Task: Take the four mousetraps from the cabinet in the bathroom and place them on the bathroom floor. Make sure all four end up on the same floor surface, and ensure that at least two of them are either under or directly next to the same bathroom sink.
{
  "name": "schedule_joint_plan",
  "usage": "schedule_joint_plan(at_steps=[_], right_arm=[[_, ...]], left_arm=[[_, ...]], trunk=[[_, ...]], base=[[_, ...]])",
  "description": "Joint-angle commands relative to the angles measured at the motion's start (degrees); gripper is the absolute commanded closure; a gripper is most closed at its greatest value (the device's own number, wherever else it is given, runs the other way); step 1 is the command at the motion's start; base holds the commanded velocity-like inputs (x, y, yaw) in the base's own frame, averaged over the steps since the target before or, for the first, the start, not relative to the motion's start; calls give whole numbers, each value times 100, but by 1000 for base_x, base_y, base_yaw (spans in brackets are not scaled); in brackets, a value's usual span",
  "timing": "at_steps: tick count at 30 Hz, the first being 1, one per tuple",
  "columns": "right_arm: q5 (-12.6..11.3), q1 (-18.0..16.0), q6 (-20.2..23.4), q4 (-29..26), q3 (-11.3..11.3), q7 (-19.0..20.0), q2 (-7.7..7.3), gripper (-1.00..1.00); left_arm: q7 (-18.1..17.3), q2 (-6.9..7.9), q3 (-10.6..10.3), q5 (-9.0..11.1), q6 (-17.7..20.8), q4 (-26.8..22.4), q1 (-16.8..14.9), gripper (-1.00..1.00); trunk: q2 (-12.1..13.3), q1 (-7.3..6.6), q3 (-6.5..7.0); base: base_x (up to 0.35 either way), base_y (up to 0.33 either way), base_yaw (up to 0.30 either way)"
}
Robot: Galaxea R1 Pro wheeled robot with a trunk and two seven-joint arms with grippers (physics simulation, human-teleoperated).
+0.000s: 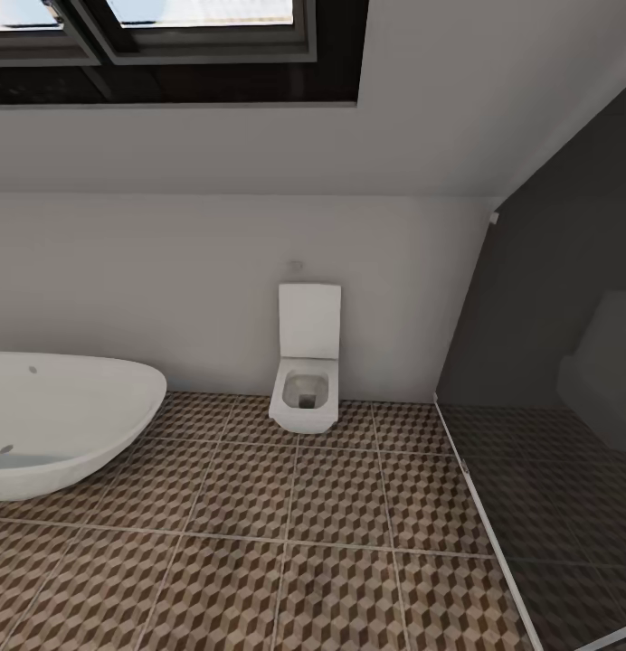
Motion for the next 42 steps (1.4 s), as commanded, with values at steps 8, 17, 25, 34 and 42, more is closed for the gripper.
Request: schedule_joint_plan(at_steps=[8,17,25,34,42], right_arm=[[-11,-3,-9,0,51,-49,-1,100],[-11,-3,-9,1,51,-49,-1,100],[-10,-3,-9,-1,51,-49,-1,100],[-9,-3,-9,1,51,-49,-1,100],[-10,-3,-9,-1,51,-49,-1,100]], left_arm=[[34,-3,-40,-12,-20,15,-7,100],[34,-3,-40,-14,-20,15,-7,100],[34,-3,-40,-15,-19,15,-7,100],[34,-3,-40,-13,-19,15,-7,100],[34,-3,-40,-13,-20,15,-7,100]], trunk=[[-11,3,-11],[-11,3,-11],[-11,3,-11],[-11,3,-11],[-11,3,-11]], base=[[0,0,0],[0,0,0],[0,0,0],[0,0,0],[0,0,0]])
